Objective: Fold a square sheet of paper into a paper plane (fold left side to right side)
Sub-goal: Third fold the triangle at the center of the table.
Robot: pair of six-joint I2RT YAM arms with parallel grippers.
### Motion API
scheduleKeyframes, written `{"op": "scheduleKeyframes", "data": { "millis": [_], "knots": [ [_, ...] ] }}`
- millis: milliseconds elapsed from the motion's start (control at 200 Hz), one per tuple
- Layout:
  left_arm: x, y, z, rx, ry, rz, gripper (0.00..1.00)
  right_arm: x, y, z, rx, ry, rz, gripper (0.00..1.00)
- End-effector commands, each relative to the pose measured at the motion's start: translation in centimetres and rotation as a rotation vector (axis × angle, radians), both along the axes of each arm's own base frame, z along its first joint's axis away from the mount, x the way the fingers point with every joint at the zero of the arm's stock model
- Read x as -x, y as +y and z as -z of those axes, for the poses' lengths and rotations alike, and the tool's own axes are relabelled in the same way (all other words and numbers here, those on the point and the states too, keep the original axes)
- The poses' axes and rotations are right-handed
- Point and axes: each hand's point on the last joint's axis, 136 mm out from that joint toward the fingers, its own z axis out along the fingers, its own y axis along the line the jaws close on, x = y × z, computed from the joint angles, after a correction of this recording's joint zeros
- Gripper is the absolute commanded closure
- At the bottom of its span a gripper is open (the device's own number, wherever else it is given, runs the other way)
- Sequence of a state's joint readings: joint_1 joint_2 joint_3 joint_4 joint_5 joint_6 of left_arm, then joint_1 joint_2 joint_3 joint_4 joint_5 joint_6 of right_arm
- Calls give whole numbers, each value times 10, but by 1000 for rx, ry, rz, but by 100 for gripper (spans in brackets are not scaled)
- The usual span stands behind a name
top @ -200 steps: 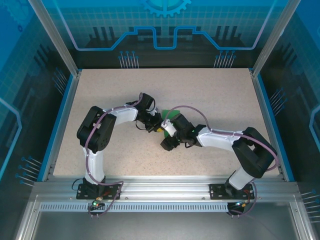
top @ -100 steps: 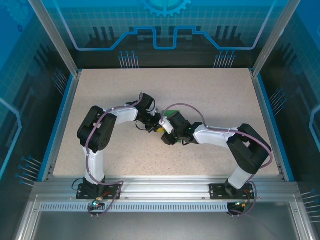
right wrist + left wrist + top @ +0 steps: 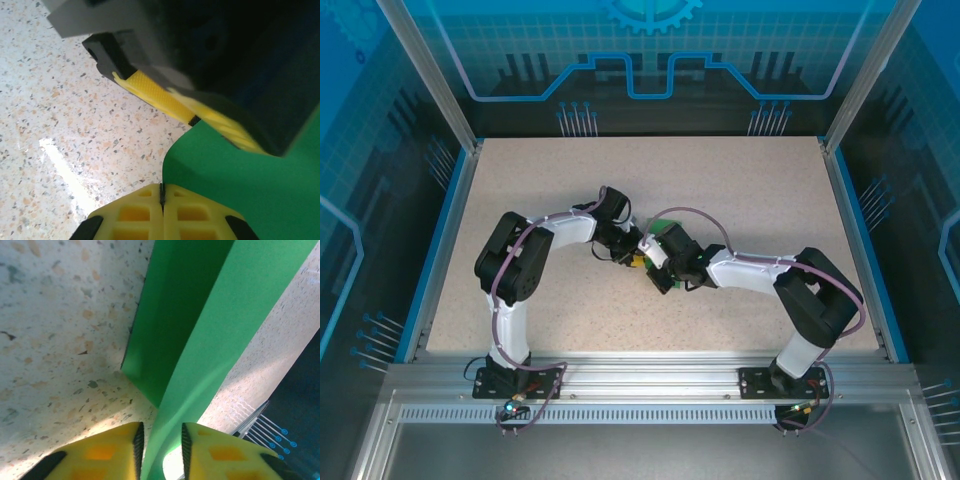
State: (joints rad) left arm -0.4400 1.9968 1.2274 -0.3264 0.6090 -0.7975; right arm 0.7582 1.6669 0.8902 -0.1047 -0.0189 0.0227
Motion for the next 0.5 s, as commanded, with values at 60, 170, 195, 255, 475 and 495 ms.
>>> {"op": "scheduleKeyframes", "data": {
  "millis": [60,170,195,255,475,495],
  "knots": [
    [-5,13,-21,-12,-39,6,60,5,-1,-3,-54,62,-6,100],
    [-9,27,-30,-20,-61,-8,53,5,-1,-3,-71,83,-2,100],
    [-10,30,-33,-23,-66,-11,53,5,-1,-3,-75,87,-2,100],
    [-13,39,-36,-34,-78,-20,52,4,-2,-3,-85,97,2,100],
    [-27,33,-42,-10,-119,38,69,4,-1,-3,-118,130,3,100],
    [-30,31,-42,-6,-121,43,70,5,-1,-2,-122,135,1,100]
  ]
}}
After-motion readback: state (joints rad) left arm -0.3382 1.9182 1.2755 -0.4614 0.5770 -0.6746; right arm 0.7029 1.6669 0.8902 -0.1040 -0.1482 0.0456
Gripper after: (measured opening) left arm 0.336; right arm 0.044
